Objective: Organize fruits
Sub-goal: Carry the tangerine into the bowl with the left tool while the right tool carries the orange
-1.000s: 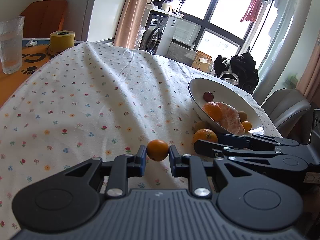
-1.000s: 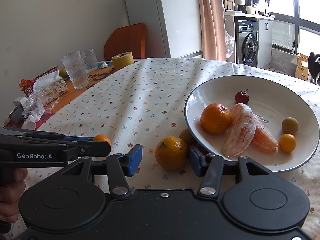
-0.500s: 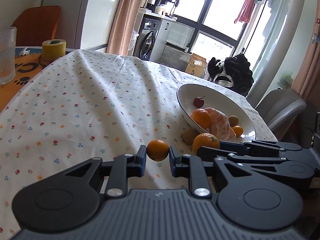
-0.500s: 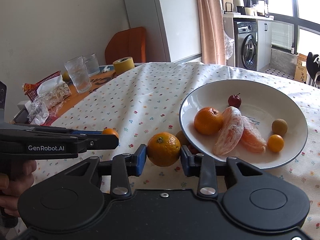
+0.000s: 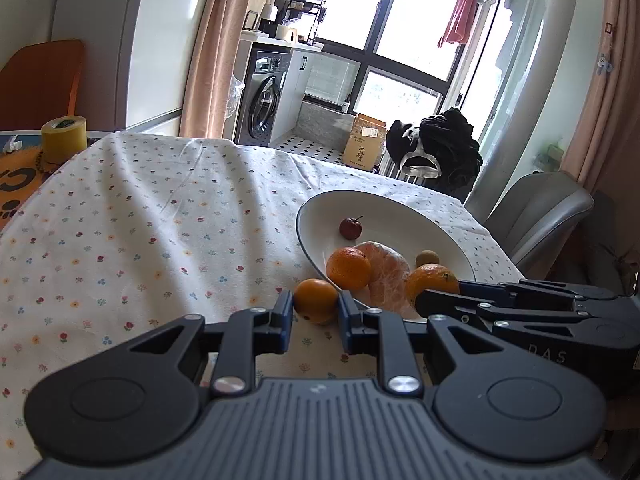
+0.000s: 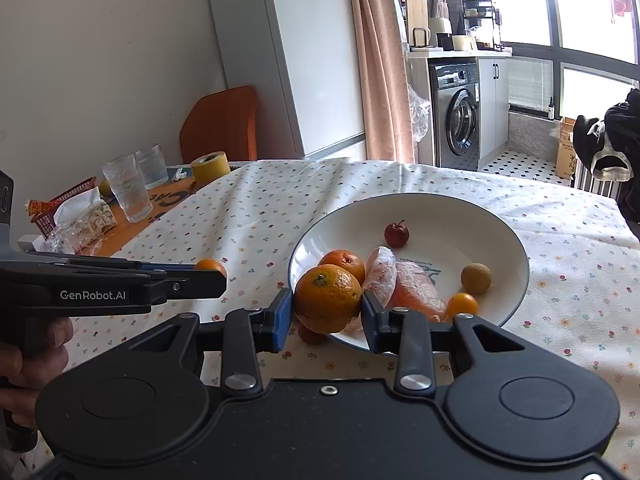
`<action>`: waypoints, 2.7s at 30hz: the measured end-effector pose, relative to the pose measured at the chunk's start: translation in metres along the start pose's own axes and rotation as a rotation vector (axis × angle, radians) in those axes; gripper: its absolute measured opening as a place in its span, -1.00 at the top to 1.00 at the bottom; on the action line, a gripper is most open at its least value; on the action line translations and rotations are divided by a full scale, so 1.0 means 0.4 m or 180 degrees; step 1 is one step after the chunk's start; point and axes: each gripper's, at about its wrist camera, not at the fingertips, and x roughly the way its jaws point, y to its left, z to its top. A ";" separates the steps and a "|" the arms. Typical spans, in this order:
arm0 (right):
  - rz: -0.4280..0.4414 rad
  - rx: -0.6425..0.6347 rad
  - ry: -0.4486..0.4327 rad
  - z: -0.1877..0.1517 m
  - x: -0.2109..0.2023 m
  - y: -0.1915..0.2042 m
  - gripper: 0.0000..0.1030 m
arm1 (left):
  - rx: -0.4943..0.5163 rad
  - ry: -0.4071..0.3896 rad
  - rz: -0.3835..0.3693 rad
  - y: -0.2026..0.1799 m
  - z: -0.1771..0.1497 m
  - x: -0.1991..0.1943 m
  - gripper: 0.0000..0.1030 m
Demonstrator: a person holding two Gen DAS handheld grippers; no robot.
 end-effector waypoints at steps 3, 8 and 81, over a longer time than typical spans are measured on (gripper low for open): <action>-0.0053 0.0039 -0.0023 0.001 -0.005 -0.021 0.33 | 0.0031 0.0005 -0.0023 -0.014 0.006 0.010 0.57; -0.0113 0.0095 -0.0053 0.004 -0.009 -0.049 0.33 | 0.0081 0.0001 -0.0053 -0.032 0.017 0.021 0.57; -0.0329 0.0408 -0.0142 -0.052 -0.080 -0.101 -0.99 | 0.0196 -0.0102 0.0204 -0.018 0.053 0.008 -0.80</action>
